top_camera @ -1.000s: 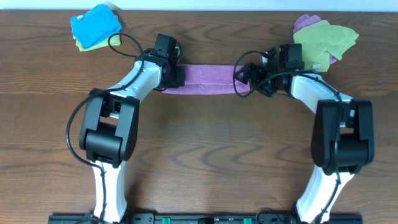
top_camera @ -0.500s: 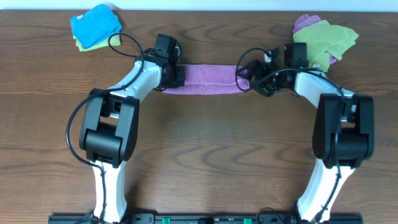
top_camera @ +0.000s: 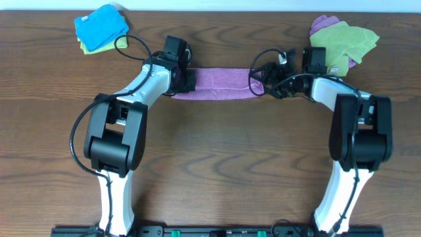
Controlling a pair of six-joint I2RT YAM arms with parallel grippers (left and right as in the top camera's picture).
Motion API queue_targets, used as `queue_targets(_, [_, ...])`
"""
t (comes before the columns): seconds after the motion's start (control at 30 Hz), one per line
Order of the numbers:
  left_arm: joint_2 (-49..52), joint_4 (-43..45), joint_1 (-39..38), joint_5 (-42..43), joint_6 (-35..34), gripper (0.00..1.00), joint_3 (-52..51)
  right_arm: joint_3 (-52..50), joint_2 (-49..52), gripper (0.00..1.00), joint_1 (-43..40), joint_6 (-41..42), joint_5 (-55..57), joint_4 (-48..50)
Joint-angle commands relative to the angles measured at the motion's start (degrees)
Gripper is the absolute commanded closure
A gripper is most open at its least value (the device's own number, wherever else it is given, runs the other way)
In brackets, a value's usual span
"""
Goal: Fold the cloth
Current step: 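Fold the strip's right end leftward toward the left gripper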
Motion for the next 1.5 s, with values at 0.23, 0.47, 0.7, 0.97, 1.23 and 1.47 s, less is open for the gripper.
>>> queue_targets(0.23, [1.0, 0.0, -0.5, -0.8, 0.0, 0.94, -1.0, -4.8, 8.8, 0.41, 4.0, 1.3, 14.5, -3.4])
queue_targets(0.47, [1.0, 0.1, -0.5, -0.8, 0.0, 0.94, -1.0, -4.7, 8.8, 0.98, 5.6, 1.3, 16.1, -3.3])
queue_targets(0.7, [1.0, -0.1, -0.5, -0.8, 0.0, 0.94, -1.0, -2.9, 8.3, 0.98, 4.2, 1.3, 14.2, -4.1])
queue_targets(0.97, [1.0, -0.3, -0.5, -0.8, 0.0, 0.94, -1.0, -1.6, -1.0, 0.98, 4.0, 1.1, 14.3, -4.4])
queue_targets(1.23, [1.0, -0.3, -0.5, -0.7, -0.5, 0.94, -1.0, -1.6, -8.8, 0.98, 5.9, 0.7, 14.3, -3.5])
queue_targets(1.47, [1.0, -0.1, -0.5, -0.3, -1.1, 0.94, -1.0, -1.1, -10.2, 0.98, 11.1, 1.5, 14.3, 0.9])
